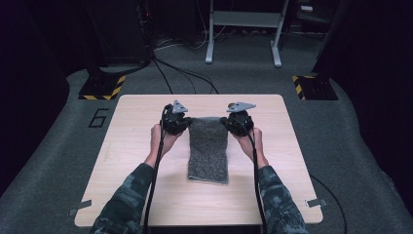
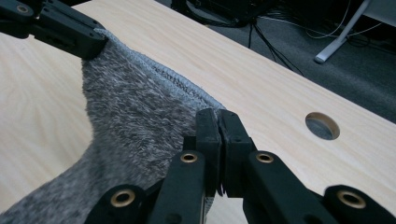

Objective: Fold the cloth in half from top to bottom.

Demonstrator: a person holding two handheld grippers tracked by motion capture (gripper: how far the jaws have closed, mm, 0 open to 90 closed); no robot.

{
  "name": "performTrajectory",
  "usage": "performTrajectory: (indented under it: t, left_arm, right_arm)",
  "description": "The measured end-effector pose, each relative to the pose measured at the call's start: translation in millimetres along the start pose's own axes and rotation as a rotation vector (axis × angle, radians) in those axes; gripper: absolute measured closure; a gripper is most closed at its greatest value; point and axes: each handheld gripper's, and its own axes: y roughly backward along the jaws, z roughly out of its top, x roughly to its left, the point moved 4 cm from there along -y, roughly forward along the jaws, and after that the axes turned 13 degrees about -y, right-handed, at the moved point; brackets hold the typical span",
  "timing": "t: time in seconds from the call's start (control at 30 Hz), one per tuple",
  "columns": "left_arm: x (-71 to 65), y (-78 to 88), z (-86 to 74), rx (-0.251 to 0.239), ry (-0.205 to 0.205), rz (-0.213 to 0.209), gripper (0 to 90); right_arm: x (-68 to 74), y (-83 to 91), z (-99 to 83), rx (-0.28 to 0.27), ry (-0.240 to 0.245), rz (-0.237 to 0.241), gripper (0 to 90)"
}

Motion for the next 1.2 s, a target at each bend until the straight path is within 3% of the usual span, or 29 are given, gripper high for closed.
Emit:
performTrajectory:
  t: [0.13, 0.37, 0.6, 1.1, 1.17, 1.2]
  left_arm:
    - [-11.9, 4.7, -4.5, -0.003, -0.023, -0.004, 87.4]
    - [-27.0, 13.1, -16.5, -0.023, -0.024, -0.040, 87.3]
    - [-40.9, 17.2, -29.0, -0.026, -0.035, -0.064, 87.1]
    - [-70.6, 15.3, -60.9, 0.002, -0.054, -0.145, 85.9]
    - [-75.0, 14.0, -65.3, 0.015, -0.054, -0.163, 85.4]
    - [-77.4, 13.2, -67.7, 0.013, -0.048, -0.170, 85.1]
  right_arm:
    - [6.6, 8.2, -13.6, -0.002, 0.001, -0.008, 88.2]
    - [22.4, 23.6, -39.5, -0.017, 0.005, 0.013, 88.2]
    - [40.4, 38.2, -60.2, -0.034, 0.042, 0.007, 88.2]
    - [59.4, 42.8, -110.8, 0.027, 0.059, 0.032, 87.4]
    - [60.4, 43.8, -116.9, 0.032, 0.031, 0.036, 87.0]
    - [60.0, 44.7, -119.0, 0.039, 0.040, 0.043, 86.7]
